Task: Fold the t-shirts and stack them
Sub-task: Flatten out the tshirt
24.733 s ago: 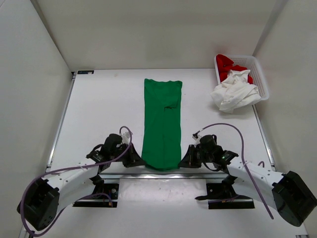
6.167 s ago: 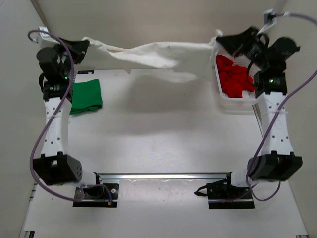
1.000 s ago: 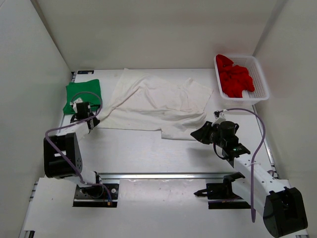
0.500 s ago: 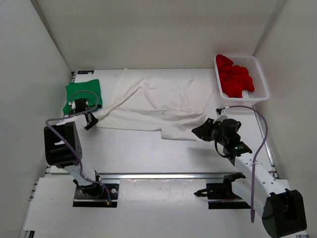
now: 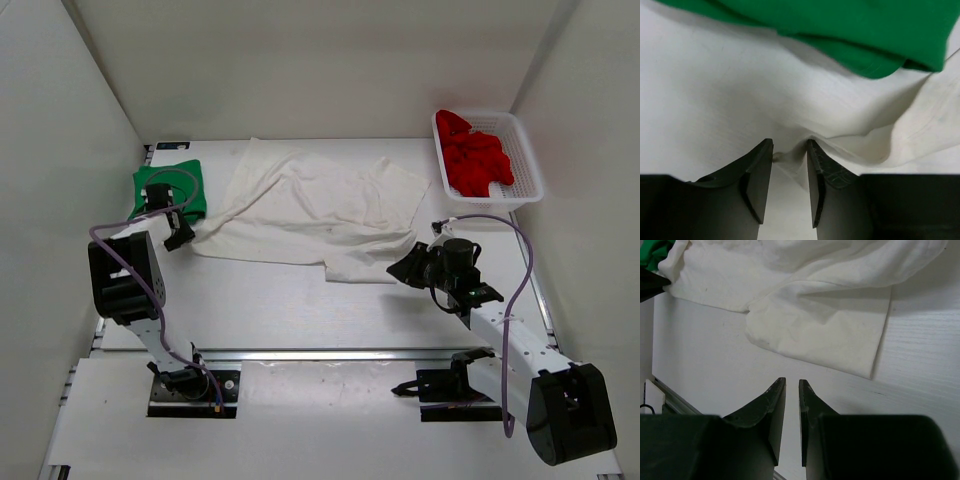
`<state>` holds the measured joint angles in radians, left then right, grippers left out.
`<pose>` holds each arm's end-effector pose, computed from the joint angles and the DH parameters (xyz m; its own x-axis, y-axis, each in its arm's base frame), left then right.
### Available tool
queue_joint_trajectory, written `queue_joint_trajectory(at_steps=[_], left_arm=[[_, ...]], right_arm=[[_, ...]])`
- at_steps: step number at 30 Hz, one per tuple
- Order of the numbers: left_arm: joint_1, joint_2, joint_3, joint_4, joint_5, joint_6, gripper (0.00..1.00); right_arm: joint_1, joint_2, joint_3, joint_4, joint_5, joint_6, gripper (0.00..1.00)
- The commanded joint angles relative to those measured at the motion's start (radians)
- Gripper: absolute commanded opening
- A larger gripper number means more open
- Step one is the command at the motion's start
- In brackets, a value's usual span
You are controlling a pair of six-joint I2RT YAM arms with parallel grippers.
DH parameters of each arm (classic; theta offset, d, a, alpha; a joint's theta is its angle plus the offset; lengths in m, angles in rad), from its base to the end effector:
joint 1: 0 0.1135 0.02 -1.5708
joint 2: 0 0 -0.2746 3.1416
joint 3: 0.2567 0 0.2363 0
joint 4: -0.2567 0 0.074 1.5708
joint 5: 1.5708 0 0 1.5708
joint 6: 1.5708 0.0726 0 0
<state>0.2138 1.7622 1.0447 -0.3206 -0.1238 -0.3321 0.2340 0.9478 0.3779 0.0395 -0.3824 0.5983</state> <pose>0.3480 0.0847 0.1522 -0.7072 -0.4846 -0.5148 -0.5314 0.8446 -0.0650 0.1946 0.0742 0.1922 -0.7041 0.3694 -0.6064 -0.1593 0.7501 0.6418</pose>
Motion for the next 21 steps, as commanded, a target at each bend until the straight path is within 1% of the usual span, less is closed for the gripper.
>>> queue_joint_trajectory(at_steps=[1, 6, 8, 9, 12, 13, 15, 18, 20, 21], left_arm=[[-0.004, -0.053, -0.041, -0.020, -0.030, 0.048, 0.44], [0.001, -0.104, -0.104, -0.012, -0.043, 0.044, 0.49], [-0.010, -0.121, -0.121, -0.009, -0.054, 0.044, 0.49], [-0.019, -0.124, -0.126, -0.005, -0.068, 0.041, 0.48], [-0.021, -0.095, -0.118, -0.007, -0.059, 0.035, 0.39], [-0.016, -0.077, -0.111, -0.015, -0.068, 0.028, 0.34], [-0.021, -0.064, -0.101, -0.006, -0.074, 0.024, 0.31], [-0.017, -0.067, -0.106, 0.014, -0.074, 0.005, 0.35], [-0.014, -0.076, -0.109, 0.035, -0.080, -0.002, 0.40], [-0.016, -0.070, -0.109, 0.041, -0.079, 0.001, 0.39]], right_arm=[[0.007, -0.004, 0.012, 0.048, 0.000, -0.017, 0.15], [-0.009, -0.014, -0.010, 0.065, -0.006, -0.008, 0.14], [-0.015, -0.006, -0.005, 0.063, -0.007, -0.014, 0.14], [-0.009, -0.014, -0.010, 0.065, -0.006, -0.012, 0.15], [-0.016, -0.027, -0.016, 0.062, -0.007, -0.012, 0.14], [-0.018, -0.032, -0.016, 0.057, -0.006, -0.011, 0.14], [-0.021, -0.032, -0.022, 0.050, -0.001, -0.017, 0.14], [-0.018, -0.024, -0.025, 0.054, -0.004, -0.014, 0.14], [-0.021, -0.026, -0.024, 0.054, -0.010, -0.012, 0.14], [-0.021, -0.017, -0.027, 0.056, -0.010, -0.006, 0.14]])
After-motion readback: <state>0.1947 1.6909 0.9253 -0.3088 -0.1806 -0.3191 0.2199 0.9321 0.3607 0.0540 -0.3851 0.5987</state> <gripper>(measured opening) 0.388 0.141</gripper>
